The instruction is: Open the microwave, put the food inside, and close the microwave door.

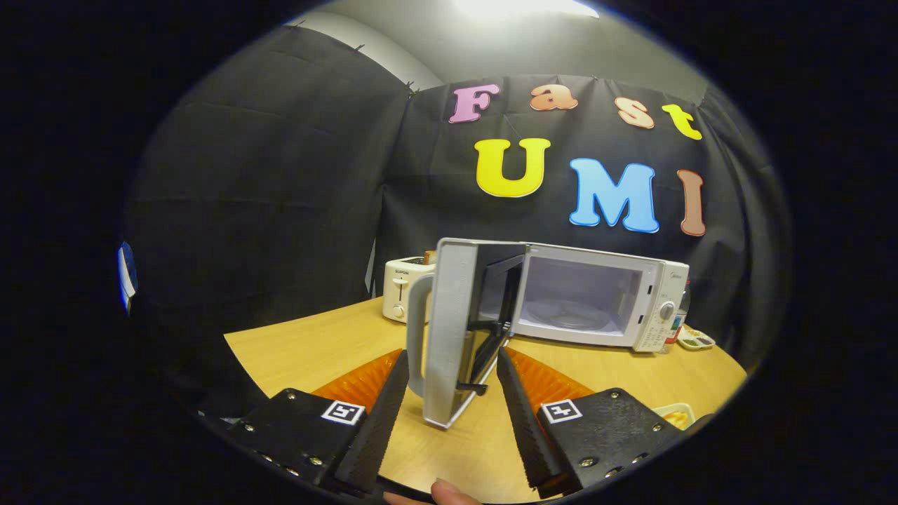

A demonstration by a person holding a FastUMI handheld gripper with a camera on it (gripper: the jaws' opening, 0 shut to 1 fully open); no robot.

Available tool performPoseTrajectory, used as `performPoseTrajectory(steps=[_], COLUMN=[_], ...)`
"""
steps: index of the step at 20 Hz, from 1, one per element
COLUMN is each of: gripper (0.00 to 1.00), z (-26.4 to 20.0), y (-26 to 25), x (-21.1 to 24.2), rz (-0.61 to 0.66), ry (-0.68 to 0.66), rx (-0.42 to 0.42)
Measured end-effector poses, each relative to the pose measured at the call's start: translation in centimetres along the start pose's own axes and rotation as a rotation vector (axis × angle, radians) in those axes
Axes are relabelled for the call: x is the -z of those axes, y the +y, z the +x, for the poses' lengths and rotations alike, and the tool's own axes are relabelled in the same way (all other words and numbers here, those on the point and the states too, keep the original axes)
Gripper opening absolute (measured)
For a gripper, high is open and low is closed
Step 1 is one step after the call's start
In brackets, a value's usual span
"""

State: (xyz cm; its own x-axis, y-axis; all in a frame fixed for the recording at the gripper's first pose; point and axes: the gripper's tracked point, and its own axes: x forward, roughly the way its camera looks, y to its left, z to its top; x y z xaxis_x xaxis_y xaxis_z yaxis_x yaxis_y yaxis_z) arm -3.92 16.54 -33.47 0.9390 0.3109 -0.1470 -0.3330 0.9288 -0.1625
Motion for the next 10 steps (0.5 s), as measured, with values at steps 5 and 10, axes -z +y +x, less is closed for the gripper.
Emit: performPoseTrajectory(steps=[5, 10], gripper=[0.94, 0.94], z=[-5.0, -8.8], y=[-9.6, -18.7], x=[3.8, 8.3], rz=[-0.083, -0.038], ry=[0.05, 0.139], rx=[0.09, 0.193])
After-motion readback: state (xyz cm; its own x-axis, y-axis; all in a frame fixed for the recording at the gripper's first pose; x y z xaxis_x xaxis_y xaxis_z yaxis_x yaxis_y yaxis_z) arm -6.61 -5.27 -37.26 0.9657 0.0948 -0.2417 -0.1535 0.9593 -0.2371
